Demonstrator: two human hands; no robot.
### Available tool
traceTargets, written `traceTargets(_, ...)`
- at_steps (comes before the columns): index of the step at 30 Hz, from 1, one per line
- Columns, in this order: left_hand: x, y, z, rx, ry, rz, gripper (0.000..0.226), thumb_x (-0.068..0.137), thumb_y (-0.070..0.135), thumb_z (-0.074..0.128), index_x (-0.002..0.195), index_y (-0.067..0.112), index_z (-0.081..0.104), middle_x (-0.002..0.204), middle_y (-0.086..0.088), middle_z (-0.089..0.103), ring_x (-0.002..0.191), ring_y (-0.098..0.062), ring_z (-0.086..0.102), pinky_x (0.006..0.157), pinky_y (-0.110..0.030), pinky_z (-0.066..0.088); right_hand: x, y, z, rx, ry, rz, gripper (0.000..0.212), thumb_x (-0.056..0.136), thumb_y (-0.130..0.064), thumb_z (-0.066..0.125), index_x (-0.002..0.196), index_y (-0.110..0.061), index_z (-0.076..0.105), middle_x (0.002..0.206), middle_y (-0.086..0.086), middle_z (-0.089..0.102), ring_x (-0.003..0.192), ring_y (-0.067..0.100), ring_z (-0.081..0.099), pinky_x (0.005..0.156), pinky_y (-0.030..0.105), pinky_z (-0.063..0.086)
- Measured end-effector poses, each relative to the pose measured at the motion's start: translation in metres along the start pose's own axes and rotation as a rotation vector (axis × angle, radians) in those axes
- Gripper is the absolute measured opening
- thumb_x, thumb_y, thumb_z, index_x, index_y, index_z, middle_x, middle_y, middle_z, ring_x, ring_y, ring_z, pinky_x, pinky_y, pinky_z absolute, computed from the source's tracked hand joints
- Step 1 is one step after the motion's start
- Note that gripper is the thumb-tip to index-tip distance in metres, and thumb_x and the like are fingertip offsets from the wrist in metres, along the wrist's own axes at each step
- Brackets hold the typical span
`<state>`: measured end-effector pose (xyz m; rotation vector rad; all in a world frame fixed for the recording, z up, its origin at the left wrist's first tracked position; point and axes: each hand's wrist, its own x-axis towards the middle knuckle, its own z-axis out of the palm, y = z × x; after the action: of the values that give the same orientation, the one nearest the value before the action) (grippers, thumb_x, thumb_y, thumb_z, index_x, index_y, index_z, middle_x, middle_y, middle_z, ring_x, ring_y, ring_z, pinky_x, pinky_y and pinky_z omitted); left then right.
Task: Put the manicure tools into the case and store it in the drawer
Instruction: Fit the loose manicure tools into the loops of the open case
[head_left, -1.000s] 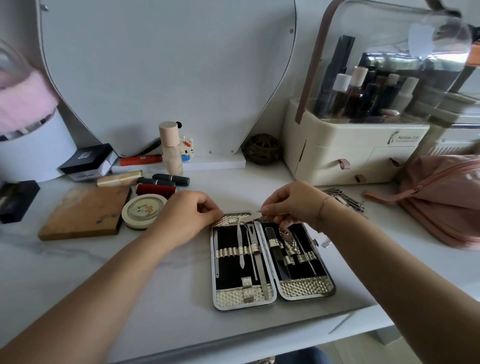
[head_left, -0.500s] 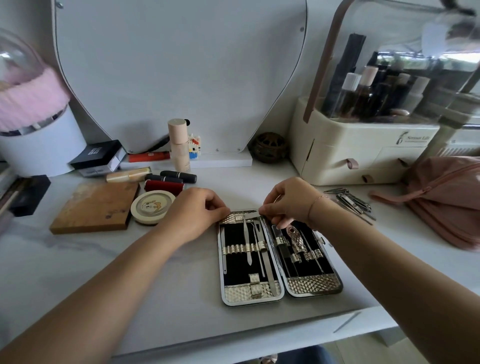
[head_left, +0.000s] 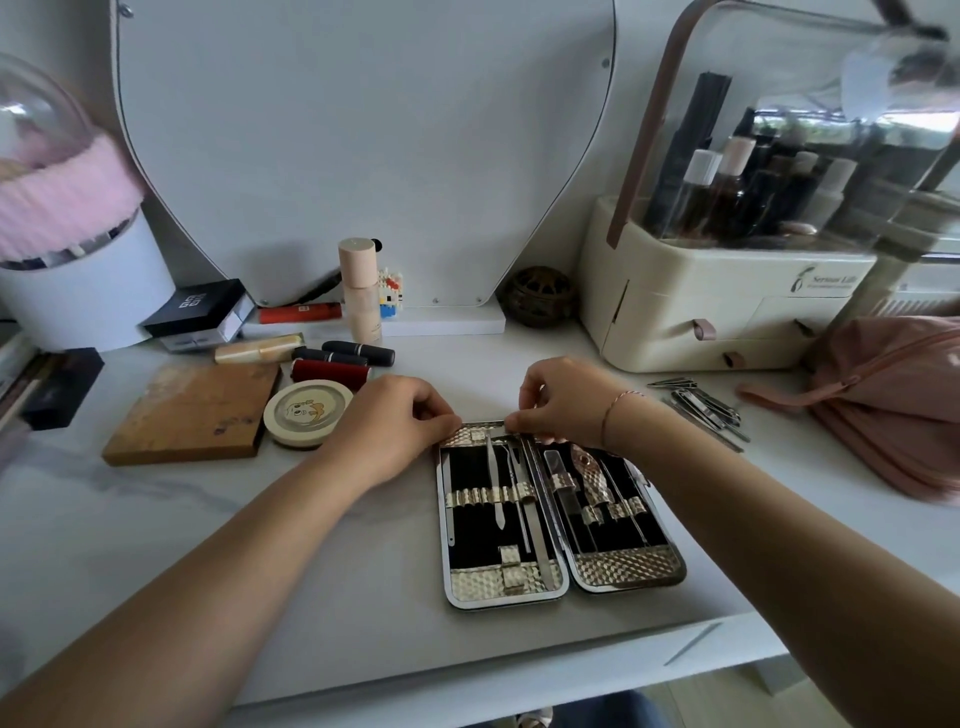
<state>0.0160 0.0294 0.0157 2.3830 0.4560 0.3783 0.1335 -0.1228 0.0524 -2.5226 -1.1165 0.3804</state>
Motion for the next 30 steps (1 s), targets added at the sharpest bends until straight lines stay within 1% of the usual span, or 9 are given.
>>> traceTargets(3,-0.001,0.000,0.000,-0.015,-0.001,0.000,0.006,0.079,0.027,0.071,0.080,0.021,0.073,0.078,0.010,0.069,0.074,0.000,0.059,0.061,-0.013,0.040,0.003,0.003,0.003,-0.007,0.018,-0.021,0.023,0.078,-0.031,0.070,0.065,-0.021,0.055,0.053,-0.007,0.058,0.046,0.001,0.051,0.062,0.026,0.046)
traceTargets(7,0.000,0.000,0.000,-0.015,0.003,0.001,0.005,0.079,0.027,0.071,0.076,0.024,0.071,0.077,0.011,0.069,0.071,0.001,0.058,0.058,-0.013,0.038,0.002,0.007,0.002,0.058,-0.010,-0.051,0.021,0.080,-0.024,0.069,0.068,-0.021,0.053,0.054,-0.006,0.059,0.037,-0.005,0.049,0.054,0.022,0.044)
traceTargets(11,0.000,-0.001,0.002,-0.006,0.016,-0.001,0.007,0.079,0.029,0.071,0.076,0.022,0.071,0.077,0.011,0.068,0.072,0.000,0.059,0.057,-0.014,0.037,-0.003,0.007,0.004,0.025,0.021,-0.112,0.022,0.081,-0.025,0.068,0.071,-0.026,0.048,0.060,-0.011,0.053,0.051,0.001,0.048,0.055,0.019,0.038)
traceTargets(14,0.000,-0.001,0.003,0.004,0.022,0.003,0.009,0.078,0.030,0.071,0.076,0.022,0.071,0.076,0.010,0.068,0.072,-0.002,0.059,0.057,-0.016,0.038,-0.006,0.004,0.005,-0.049,0.042,-0.175,0.016,0.082,-0.023,0.065,0.079,-0.024,0.049,0.064,-0.013,0.045,0.059,-0.001,0.041,0.053,0.010,0.030)
traceTargets(17,0.000,-0.001,0.003,0.004,0.017,0.006,0.009,0.078,0.030,0.071,0.077,0.022,0.071,0.077,0.010,0.068,0.072,-0.002,0.059,0.058,-0.016,0.038,-0.006,0.005,0.005,-0.064,0.029,-0.207,0.014,0.084,-0.022,0.062,0.085,-0.022,0.048,0.066,-0.013,0.045,0.061,-0.001,0.041,0.056,0.008,0.032)
traceTargets(21,0.001,-0.002,0.001,-0.016,0.011,0.008,0.008,0.078,0.029,0.072,0.076,0.022,0.071,0.077,0.010,0.069,0.073,-0.002,0.060,0.060,-0.016,0.041,-0.014,0.013,0.001,0.048,0.030,-0.215,0.012,0.087,-0.018,0.058,0.099,-0.017,0.057,0.068,-0.013,0.056,0.063,-0.001,0.050,0.064,0.020,0.037)
traceTargets(23,0.000,-0.002,0.001,-0.017,0.009,0.008,0.007,0.078,0.030,0.073,0.075,0.023,0.071,0.077,0.010,0.069,0.074,-0.001,0.060,0.061,-0.016,0.041,-0.024,0.020,0.000,0.043,0.100,-0.225,0.017,0.089,-0.020,0.055,0.104,-0.020,0.063,0.076,-0.013,0.062,0.068,0.000,0.054,0.067,0.014,0.040)
traceTargets(26,0.000,-0.002,0.001,-0.019,0.007,0.009,0.006,0.078,0.030,0.072,0.075,0.024,0.071,0.077,0.012,0.069,0.074,0.000,0.060,0.061,-0.014,0.040,-0.040,0.029,0.003,-0.027,0.182,-0.297,0.022,0.091,-0.017,0.053,0.107,-0.020,0.069,0.091,-0.010,0.060,0.078,-0.003,0.049,0.073,-0.001,0.032)
traceTargets(30,0.000,-0.003,0.002,-0.025,0.015,0.010,0.006,0.078,0.030,0.073,0.077,0.024,0.072,0.077,0.012,0.069,0.075,-0.001,0.061,0.064,-0.016,0.043,-0.048,0.037,0.008,-0.012,0.148,-0.354,0.028,0.093,-0.015,0.051,0.116,-0.018,0.066,0.100,-0.003,0.058,0.077,-0.010,0.045,0.074,-0.002,0.030)
